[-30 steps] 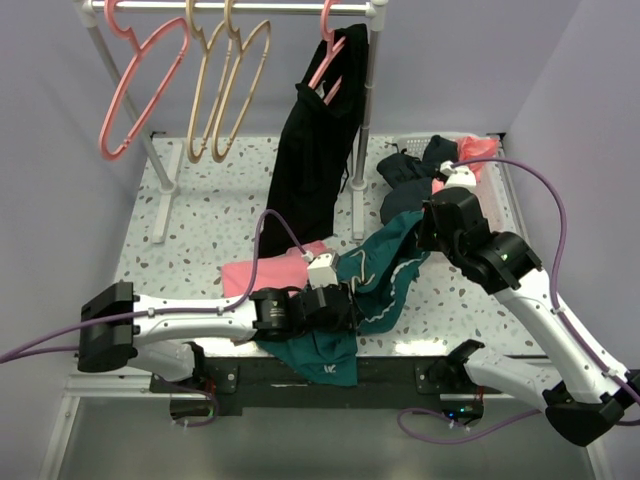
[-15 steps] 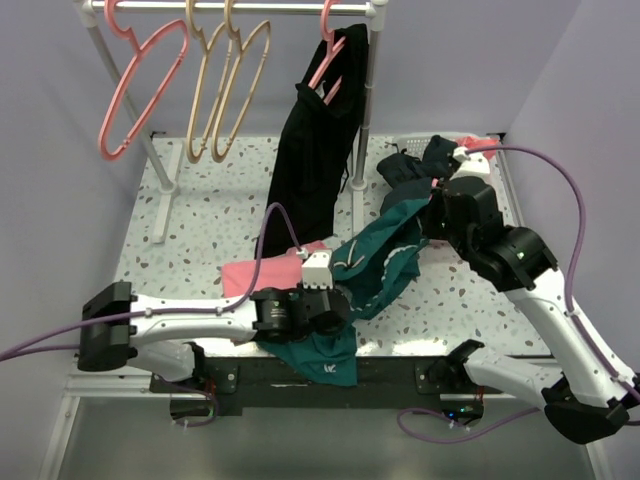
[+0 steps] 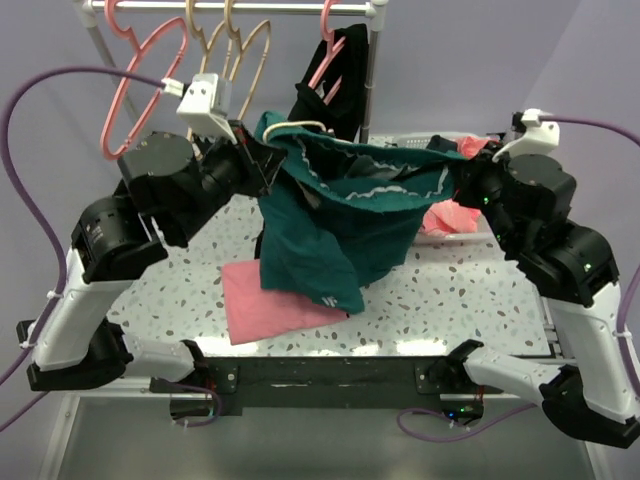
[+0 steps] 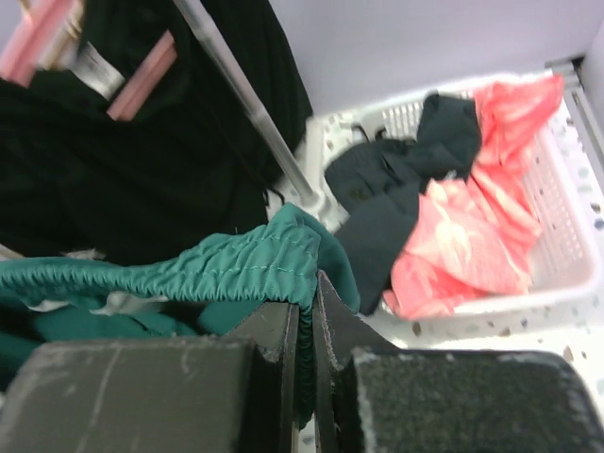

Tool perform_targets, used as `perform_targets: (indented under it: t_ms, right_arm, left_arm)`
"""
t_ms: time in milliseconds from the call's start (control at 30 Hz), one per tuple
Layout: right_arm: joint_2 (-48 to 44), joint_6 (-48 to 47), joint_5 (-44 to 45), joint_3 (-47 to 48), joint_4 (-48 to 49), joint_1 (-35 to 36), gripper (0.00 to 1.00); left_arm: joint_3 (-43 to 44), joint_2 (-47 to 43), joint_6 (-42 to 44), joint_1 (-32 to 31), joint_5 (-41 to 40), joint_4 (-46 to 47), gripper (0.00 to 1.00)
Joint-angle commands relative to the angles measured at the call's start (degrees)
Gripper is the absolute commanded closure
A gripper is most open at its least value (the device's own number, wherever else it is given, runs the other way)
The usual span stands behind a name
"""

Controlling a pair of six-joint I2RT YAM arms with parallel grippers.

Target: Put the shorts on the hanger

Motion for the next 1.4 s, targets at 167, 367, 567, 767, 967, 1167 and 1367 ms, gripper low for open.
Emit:
perform_targets:
  t_ms: [167,367,567,767,967,1167,1367]
  right_arm:
    - [2.56,-2.67,1.85,14.40,-0.30,-0.09,1.00]
    - [3.10,-2.23,-0.88,14.01,-2.42,-0.09,1.00]
    - [1.95,0.66,-3.95,-5.91,1.88,-0.09,1.00]
    - [2.56,6.54,-13.87,-33.60,12.78,-0.27,1.00]
    - [2.40,8.76,-18.81,-43.85,18.59,-0.27,1.00]
    - [1.07,7.44,-18.72,-42.63,17.01,-0.27,1.00]
    - [0.98,6.04,-21.97,-43.24,17.54,-0.27,1.00]
  left_arm:
    - [5.67,6.11,9.90,13.10,28.52,-4.56,1.00]
    - [-4.69,2.17,8.15,14.60,33.63,-3.51,1.00]
    - [-24.89,-6.17,5.95,14.51,31.96,0.70,1.00]
    - [-58.21,-13.74,1.56,14.60,35.98,17.29,1.00]
    - [-62.38,-18.84,2.94,14.51,35.93,19.53,0.76]
    - [-45.34,-20.61,6.55,14.51,33.38,16.10,0.53]
    - [-20.30,-12.02,12.96,14.51,21.96,14.60,0.46]
